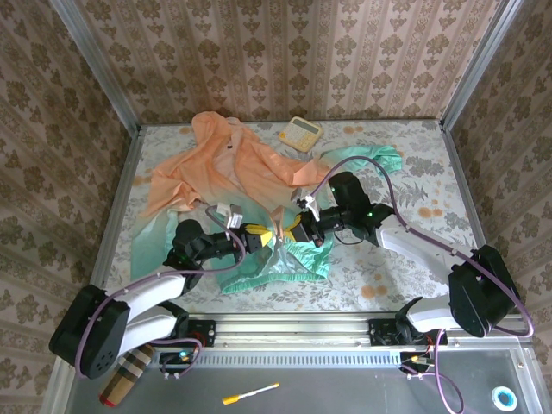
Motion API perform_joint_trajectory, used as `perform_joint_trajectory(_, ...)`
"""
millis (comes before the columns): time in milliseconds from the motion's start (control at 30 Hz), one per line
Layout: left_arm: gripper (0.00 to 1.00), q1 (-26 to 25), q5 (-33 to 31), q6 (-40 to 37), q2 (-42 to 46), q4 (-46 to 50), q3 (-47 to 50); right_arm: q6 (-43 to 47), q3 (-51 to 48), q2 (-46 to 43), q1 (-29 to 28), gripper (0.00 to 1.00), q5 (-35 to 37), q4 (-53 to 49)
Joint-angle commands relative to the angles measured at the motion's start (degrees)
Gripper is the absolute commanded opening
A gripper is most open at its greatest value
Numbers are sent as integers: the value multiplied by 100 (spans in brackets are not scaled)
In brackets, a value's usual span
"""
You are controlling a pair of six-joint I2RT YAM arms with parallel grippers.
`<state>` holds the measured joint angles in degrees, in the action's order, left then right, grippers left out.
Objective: Zip up the jacket
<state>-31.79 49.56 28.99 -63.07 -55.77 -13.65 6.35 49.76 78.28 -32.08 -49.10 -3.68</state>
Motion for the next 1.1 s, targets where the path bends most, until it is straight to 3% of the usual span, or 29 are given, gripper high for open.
perform_joint_trajectory(0,0,37,116,224,-63,-490,86,195,59,-62,35,0,6,173)
perform_joint_trajectory(1067,0,-11,159,941,-724,-1556,189,200,-265,-401,17,0,41,665)
